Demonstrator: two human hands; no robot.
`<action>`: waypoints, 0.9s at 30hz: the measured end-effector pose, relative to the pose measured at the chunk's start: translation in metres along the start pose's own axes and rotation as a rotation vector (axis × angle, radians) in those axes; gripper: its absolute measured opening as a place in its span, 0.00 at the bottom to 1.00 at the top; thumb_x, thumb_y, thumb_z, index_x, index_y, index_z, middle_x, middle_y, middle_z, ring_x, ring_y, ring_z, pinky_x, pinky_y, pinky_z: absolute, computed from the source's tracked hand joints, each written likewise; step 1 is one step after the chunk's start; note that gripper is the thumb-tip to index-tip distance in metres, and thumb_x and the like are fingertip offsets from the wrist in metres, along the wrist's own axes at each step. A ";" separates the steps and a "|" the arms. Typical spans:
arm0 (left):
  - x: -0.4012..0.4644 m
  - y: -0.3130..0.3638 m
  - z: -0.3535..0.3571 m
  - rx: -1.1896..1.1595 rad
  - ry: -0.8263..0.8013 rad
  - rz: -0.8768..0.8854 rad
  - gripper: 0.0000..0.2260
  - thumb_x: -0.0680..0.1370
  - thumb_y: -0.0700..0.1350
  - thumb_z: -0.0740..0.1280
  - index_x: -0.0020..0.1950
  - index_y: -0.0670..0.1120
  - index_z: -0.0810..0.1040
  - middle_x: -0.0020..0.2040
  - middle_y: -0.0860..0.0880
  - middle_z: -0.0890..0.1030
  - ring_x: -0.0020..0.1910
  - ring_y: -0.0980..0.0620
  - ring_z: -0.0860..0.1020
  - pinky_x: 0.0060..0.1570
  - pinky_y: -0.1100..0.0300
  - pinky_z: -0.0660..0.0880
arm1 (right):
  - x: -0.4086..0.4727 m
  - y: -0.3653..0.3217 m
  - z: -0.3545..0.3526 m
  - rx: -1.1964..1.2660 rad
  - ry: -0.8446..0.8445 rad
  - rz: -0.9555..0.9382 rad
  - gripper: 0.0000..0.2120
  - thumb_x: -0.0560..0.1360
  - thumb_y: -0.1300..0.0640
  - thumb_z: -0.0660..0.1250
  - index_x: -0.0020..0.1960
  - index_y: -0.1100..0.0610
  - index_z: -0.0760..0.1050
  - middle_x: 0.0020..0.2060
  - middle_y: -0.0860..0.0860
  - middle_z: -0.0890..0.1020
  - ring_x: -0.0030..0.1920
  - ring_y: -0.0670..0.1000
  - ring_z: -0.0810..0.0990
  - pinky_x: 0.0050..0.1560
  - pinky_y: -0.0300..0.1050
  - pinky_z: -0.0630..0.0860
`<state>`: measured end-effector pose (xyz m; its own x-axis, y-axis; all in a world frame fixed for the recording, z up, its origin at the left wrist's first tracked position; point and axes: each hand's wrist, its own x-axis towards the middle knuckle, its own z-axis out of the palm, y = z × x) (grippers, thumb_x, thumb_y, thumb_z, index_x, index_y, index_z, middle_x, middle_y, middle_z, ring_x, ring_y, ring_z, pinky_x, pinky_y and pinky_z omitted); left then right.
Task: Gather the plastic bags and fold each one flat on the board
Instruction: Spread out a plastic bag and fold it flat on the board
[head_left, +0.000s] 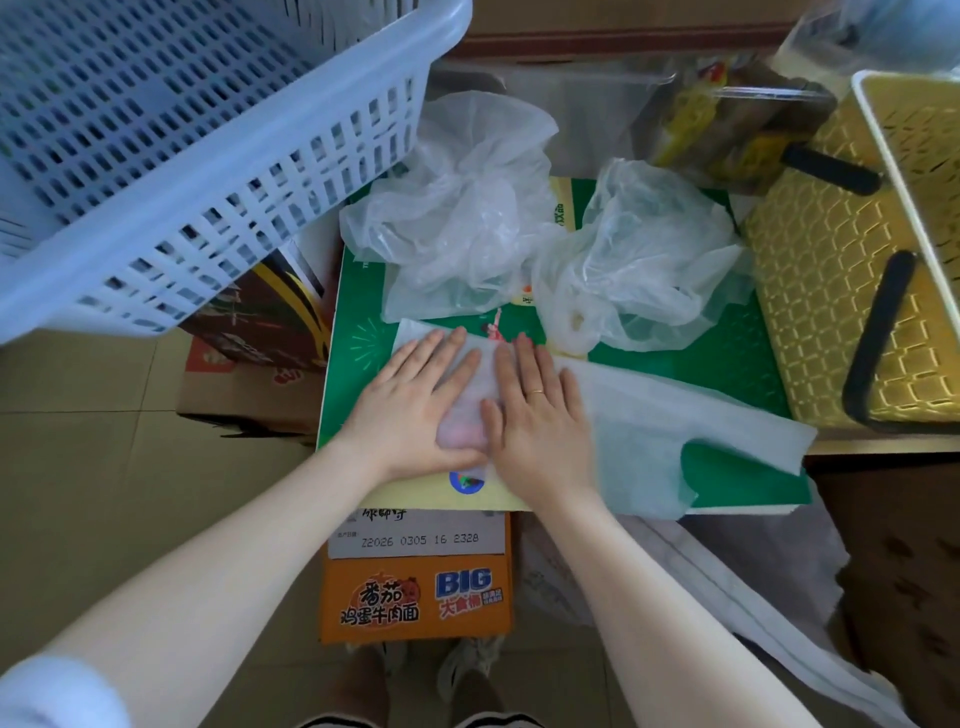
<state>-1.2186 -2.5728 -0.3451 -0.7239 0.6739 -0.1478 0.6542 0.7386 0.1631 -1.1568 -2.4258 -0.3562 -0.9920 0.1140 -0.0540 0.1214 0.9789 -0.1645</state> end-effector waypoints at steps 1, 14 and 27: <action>0.000 0.000 -0.002 0.004 -0.029 0.003 0.47 0.63 0.74 0.54 0.73 0.45 0.60 0.74 0.41 0.59 0.73 0.41 0.58 0.70 0.51 0.47 | -0.002 0.006 -0.001 0.001 0.003 0.018 0.28 0.76 0.46 0.48 0.72 0.59 0.62 0.72 0.57 0.65 0.72 0.57 0.63 0.70 0.52 0.52; 0.001 0.002 -0.006 0.064 -0.101 -0.026 0.55 0.55 0.82 0.45 0.72 0.52 0.32 0.74 0.46 0.33 0.73 0.50 0.34 0.68 0.58 0.30 | -0.057 0.125 -0.027 -0.064 -0.046 0.380 0.42 0.70 0.32 0.36 0.76 0.56 0.45 0.76 0.58 0.54 0.76 0.58 0.49 0.73 0.54 0.41; 0.038 0.160 0.024 -0.011 -0.018 0.136 0.41 0.71 0.72 0.46 0.75 0.50 0.39 0.76 0.46 0.38 0.75 0.48 0.39 0.70 0.53 0.35 | -0.073 0.162 -0.039 -0.025 -0.013 0.323 0.37 0.78 0.38 0.41 0.69 0.65 0.66 0.66 0.66 0.71 0.66 0.64 0.71 0.63 0.58 0.69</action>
<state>-1.1360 -2.4290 -0.3483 -0.6246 0.7681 -0.1415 0.7435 0.6402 0.1933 -1.0662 -2.2686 -0.3410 -0.9020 0.4170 -0.1121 0.4284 0.8966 -0.1122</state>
